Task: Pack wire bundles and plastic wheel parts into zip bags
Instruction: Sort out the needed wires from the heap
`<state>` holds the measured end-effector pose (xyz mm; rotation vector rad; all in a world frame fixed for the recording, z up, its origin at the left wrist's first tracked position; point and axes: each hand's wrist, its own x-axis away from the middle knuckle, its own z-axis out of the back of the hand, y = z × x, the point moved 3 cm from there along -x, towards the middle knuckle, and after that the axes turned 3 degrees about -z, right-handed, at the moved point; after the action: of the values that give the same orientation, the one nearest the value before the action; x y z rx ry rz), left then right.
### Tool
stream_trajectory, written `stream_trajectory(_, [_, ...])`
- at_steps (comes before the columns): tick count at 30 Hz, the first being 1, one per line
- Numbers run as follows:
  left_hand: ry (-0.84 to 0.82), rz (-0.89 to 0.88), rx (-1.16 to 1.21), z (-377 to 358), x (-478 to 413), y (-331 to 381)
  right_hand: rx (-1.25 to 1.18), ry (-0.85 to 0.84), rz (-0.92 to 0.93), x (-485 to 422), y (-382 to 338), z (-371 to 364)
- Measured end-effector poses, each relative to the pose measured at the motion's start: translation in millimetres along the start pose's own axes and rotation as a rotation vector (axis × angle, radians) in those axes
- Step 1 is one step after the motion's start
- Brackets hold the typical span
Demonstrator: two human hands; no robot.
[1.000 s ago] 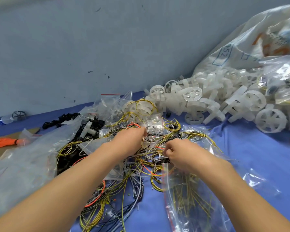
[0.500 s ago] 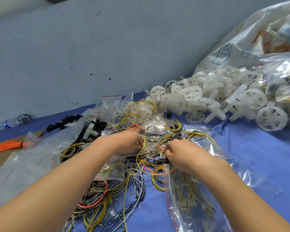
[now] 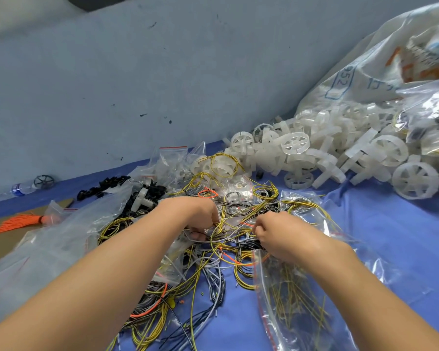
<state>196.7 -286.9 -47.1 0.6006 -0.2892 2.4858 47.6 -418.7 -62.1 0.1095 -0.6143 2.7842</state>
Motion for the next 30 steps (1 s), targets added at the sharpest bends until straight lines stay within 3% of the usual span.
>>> stream_trajectory(4, [-0.024,0.012,0.173,1.9,-2.3,0.5,-0.005,-0.002,-0.001,-1.1,1.8,0.2])
stream_trajectory(10, [0.026,-0.066,-0.124,3.3,5.0,8.6,-0.007,-0.002,-0.008,0.2,3.8,1.8])
stream_trajectory(13, [0.183,-0.107,-0.256,7.5,7.3,12.8,-0.007,-0.002,-0.005,0.0,3.6,2.9])
stream_trajectory(16, [0.382,-0.124,-0.24,16.1,15.6,3.5,-0.004,0.012,0.005,0.4,3.3,4.1])
stream_trajectory(21, [0.669,-0.199,0.23,31.3,35.8,-21.4,0.004,0.157,0.055,3.1,-5.1,10.1])
stream_trajectory(24, [0.814,-0.241,0.56,43.2,51.0,-23.0,-0.11,0.292,0.109,4.7,-14.4,16.9])
stream_trajectory(27, [0.808,-0.301,1.013,49.0,69.8,-15.0,-0.378,0.398,0.192,6.2,-23.6,26.2])
stream_trajectory(30, [0.786,-0.336,1.319,42.6,90.6,-3.6,-0.677,0.432,0.307,11.7,-36.8,36.1])
